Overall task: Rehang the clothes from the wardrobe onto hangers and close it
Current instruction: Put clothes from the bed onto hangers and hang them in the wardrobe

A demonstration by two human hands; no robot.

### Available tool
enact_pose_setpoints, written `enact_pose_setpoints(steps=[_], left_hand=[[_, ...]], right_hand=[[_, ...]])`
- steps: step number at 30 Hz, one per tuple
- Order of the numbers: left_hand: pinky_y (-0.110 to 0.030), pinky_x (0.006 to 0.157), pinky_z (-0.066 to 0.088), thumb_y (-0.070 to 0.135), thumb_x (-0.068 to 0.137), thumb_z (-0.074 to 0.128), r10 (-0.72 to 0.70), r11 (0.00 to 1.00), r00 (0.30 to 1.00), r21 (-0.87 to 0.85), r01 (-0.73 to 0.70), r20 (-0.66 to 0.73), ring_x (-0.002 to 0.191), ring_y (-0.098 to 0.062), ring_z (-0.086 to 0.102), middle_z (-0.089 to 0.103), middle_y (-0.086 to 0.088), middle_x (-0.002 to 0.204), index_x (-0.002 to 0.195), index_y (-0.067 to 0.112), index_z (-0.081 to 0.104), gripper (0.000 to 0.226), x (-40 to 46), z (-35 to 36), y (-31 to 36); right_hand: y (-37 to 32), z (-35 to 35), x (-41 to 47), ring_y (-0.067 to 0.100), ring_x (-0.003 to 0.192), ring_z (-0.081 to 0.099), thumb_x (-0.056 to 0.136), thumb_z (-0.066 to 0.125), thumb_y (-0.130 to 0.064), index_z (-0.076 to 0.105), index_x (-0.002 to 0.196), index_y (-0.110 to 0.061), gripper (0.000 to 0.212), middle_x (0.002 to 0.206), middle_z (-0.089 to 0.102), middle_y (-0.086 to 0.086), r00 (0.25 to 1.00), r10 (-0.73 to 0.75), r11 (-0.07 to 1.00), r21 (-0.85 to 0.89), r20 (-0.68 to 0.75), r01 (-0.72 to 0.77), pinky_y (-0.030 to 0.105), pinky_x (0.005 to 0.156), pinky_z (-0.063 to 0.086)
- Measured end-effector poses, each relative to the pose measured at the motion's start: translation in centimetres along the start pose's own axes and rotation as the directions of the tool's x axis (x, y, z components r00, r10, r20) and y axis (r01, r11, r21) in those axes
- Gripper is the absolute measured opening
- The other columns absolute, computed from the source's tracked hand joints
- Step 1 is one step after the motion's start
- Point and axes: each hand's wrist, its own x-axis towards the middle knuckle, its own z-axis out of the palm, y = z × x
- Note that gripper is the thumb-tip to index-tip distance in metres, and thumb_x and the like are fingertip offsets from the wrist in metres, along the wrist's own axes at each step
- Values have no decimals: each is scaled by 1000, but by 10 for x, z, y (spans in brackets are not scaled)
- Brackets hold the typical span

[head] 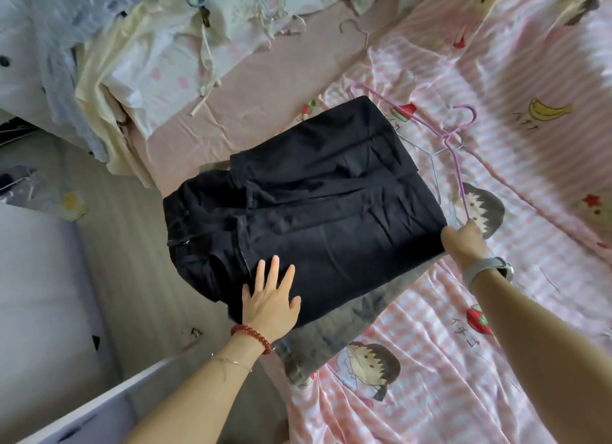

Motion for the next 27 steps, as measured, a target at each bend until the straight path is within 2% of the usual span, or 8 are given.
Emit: enact_pose_setpoints(steps=[5,8,11,14,18,23,25,27], left_hand=[[-51,112,14,40,97,30,-1,999,998,35,-1,61,141,-23,-20,-21,1,154,147,31,-4,61,6,2,-6],[-50,112,18,40,97,31,-5,1000,997,23,3,80,141,-24,-21,-22,0,154,147,30,-4,62,7,-1,-2],[-48,111,23,39,97,32,-4,1000,995,15,2,98,141,-24,-20,-22,0,154,147,30,-3,62,7,-4,-2],[-45,108,30,37,96,33,7,1000,994,11,-8,110,141,-22,-18,-20,2,154,147,31,-1,61,6,-9,-5],[-40,107,32,35,97,33,12,998,986,-65,-2,165,142,-18,-16,-17,5,155,147,32,5,58,4,-17,-7],[-37,111,20,31,98,37,-9,959,996,-281,35,94,143,-18,2,7,1,156,144,22,27,48,-4,-40,-1],[-31,108,24,29,97,40,-3,925,1000,-381,0,-7,139,-17,21,23,-1,151,140,19,35,44,-8,-55,-1],[-26,103,28,28,97,41,16,908,994,-414,-62,-112,131,-15,34,34,1,145,137,19,39,41,-12,-75,-1]], right_hand=[[-2,-1,17,37,129,34,88,45,-19,28,140,-5,57,144,32,18,998,53,985,160,21,-56,42,109,30],[-5,1,17,33,106,50,91,41,-18,53,116,-5,31,115,52,20,1000,-9,976,217,3,8,35,93,40],[-12,-1,12,35,94,54,93,40,-18,58,102,3,29,98,58,20,994,-73,971,221,-79,88,37,82,42],[-19,-7,7,26,62,43,92,40,-17,43,63,-8,31,63,46,8,974,-176,959,201,-140,202,28,53,31],[-41,-24,-7,22,50,34,91,43,-27,31,52,-12,43,52,35,4,933,-340,930,103,-116,352,30,48,25],[-64,-33,-40,38,77,54,90,35,-7,53,91,-9,18,85,61,17,851,-517,856,-88,-92,510,38,63,37],[-70,-29,-57,37,85,57,88,34,-2,51,117,-15,37,96,63,16,859,-491,871,-105,-146,481,35,64,36],[-77,-26,-72,33,83,57,91,35,-11,52,117,-14,31,92,64,13,852,-473,880,-68,-225,471,31,64,32]])
